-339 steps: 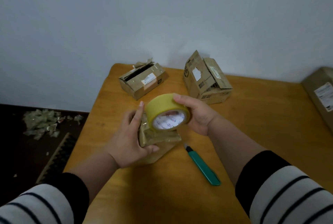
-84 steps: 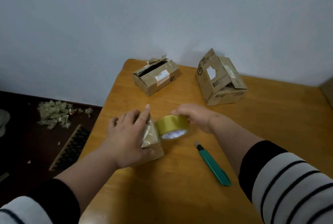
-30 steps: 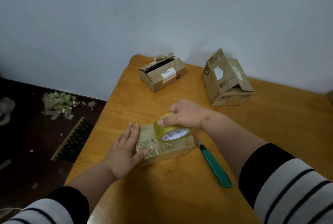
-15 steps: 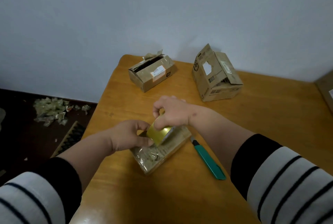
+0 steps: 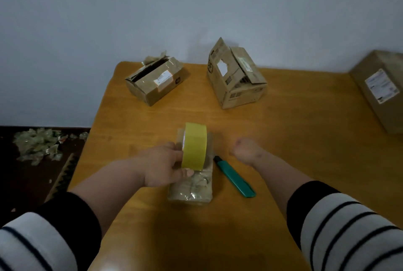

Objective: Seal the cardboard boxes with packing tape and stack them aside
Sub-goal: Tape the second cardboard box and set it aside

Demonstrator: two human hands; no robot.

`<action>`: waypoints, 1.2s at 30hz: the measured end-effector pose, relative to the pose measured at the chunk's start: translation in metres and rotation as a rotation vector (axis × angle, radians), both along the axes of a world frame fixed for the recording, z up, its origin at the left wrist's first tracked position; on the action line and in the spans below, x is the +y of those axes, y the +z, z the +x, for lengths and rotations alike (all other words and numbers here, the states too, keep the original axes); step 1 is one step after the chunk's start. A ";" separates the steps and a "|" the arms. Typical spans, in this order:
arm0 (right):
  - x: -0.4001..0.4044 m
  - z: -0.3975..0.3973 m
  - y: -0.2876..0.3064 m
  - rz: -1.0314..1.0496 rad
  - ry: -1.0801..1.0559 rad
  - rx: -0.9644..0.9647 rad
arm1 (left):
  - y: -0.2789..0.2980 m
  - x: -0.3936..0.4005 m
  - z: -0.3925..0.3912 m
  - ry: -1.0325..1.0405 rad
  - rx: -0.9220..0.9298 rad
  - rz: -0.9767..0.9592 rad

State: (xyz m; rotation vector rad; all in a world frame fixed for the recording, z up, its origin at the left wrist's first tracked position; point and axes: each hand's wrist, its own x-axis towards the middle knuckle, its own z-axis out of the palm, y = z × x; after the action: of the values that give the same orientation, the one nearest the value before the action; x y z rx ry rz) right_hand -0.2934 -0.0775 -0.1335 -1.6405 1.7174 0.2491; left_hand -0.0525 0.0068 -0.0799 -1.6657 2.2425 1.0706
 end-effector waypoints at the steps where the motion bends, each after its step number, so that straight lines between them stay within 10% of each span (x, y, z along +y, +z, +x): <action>1: 0.007 -0.004 -0.014 0.032 0.069 0.055 | 0.000 0.000 -0.003 0.003 0.019 -0.012; 11: 0.043 -0.012 -0.067 -0.061 0.179 0.175 | -0.016 0.016 -0.019 0.318 0.292 0.024; 25: 0.045 -0.062 0.045 0.122 -0.217 -0.345 | -0.012 0.019 -0.031 0.691 0.575 0.221; 36: 0.082 -0.026 0.099 0.179 0.233 -0.102 | -0.002 0.013 -0.032 0.701 0.636 0.301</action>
State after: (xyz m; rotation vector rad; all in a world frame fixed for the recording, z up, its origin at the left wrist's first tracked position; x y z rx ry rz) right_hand -0.3198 0.0050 -0.0344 -1.6886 1.3863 0.4108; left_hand -0.0849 0.0197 -0.0815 -2.2460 1.5999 2.2334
